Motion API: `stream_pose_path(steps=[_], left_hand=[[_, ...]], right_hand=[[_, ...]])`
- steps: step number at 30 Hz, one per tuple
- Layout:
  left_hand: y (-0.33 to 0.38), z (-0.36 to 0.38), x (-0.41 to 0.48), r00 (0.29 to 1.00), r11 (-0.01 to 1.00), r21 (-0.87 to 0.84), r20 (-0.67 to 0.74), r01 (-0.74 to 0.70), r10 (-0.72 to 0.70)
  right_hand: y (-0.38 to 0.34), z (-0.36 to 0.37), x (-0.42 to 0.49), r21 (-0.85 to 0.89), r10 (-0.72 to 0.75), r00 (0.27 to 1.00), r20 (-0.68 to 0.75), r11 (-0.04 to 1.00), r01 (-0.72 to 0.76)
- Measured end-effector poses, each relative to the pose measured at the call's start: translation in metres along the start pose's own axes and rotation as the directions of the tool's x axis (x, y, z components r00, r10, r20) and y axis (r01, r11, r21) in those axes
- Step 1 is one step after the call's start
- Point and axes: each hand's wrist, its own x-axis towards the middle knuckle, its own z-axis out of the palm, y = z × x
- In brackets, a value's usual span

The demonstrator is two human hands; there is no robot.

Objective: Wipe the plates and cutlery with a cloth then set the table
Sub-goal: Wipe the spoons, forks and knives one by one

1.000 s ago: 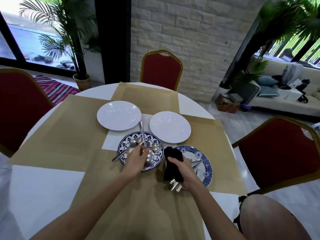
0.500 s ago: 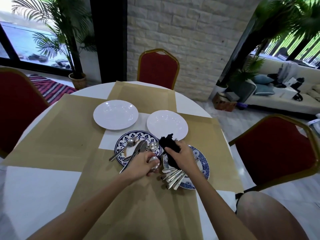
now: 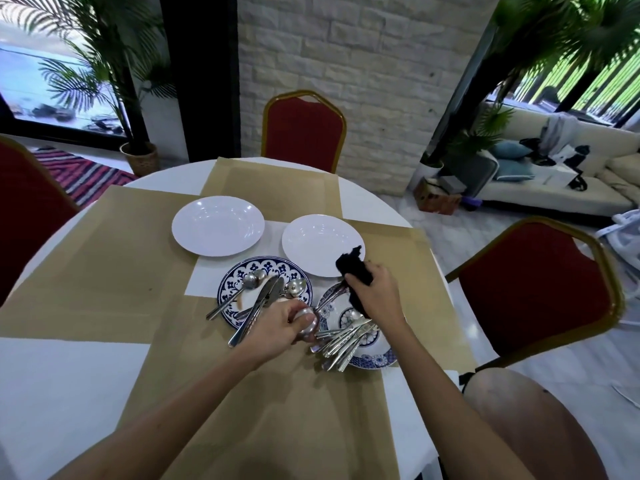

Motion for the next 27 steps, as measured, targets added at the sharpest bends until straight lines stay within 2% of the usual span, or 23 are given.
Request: stream_pose_path(steps=[3, 6, 9, 11, 14, 16, 18, 20, 21, 23, 24, 25, 27], left_hand=[[0.000, -0.002, 0.000, 0.999, 1.000, -0.006, 0.039, 0.002, -0.002], [0.002, -0.007, -0.001, 0.994, 1.000, 0.015, 0.110, 0.017, -0.019], [0.001, -0.008, 0.000, 0.987, 0.998, 0.052, 0.156, 0.040, -0.048], [0.000, -0.003, -0.002, 0.993, 0.993, 0.106, 0.105, 0.051, -0.062], [0.003, 0.004, -0.006, 0.996, 0.972, 0.236, -0.082, -0.013, 0.034], [0.004, 0.005, -0.005, 0.977, 0.939, 0.333, -0.158, -0.083, 0.142], [0.005, 0.004, -0.002, 0.965, 0.915, 0.387, -0.175, -0.115, 0.195], [0.007, 0.000, 0.002, 0.965, 0.932, 0.354, -0.205, -0.082, 0.163], [0.010, -0.003, 0.003, 0.970, 0.952, 0.303, -0.211, -0.050, 0.118], [0.017, -0.004, 0.003, 0.985, 0.982, 0.189, -0.165, -0.007, 0.039], [0.020, -0.004, 0.003, 0.991, 0.990, 0.139, -0.131, -0.002, 0.021], [0.021, -0.002, 0.002, 0.994, 0.996, 0.084, -0.106, 0.000, 0.009], [0.019, 0.001, 0.002, 0.995, 0.999, -0.045, -0.093, 0.022, -0.026]], right_hand=[[0.001, -0.011, 0.004, 0.271, 0.160, 0.986, 0.047, 0.948, -0.167], [-0.001, -0.009, 0.001, 0.501, 0.266, 0.949, 0.168, 0.806, -0.314], [-0.005, 0.003, -0.003, 0.630, 0.378, 0.910, 0.170, 0.668, -0.395], [-0.007, 0.012, -0.003, 0.671, 0.446, 0.884, 0.138, 0.615, -0.415], [-0.014, 0.018, -0.001, 0.718, 0.514, 0.850, 0.117, 0.548, -0.430], [-0.020, 0.017, 0.000, 0.739, 0.516, 0.849, 0.115, 0.526, -0.420], [-0.023, 0.014, 0.001, 0.749, 0.463, 0.879, 0.114, 0.541, -0.383], [-0.021, 0.012, 0.001, 0.711, 0.382, 0.920, 0.089, 0.622, -0.327], [-0.020, 0.012, 0.000, 0.635, 0.330, 0.943, 0.051, 0.718, -0.286], [-0.018, 0.013, -0.002, 0.338, 0.180, 0.982, -0.063, 0.929, -0.149], [-0.017, 0.014, -0.005, 0.176, 0.085, 0.990, -0.115, 0.982, -0.064], [-0.018, 0.017, -0.009, 0.058, -0.015, 0.989, -0.148, 0.998, 0.023], [-0.020, 0.024, -0.019, -0.043, -0.186, 0.971, -0.149, 0.982, 0.181]])
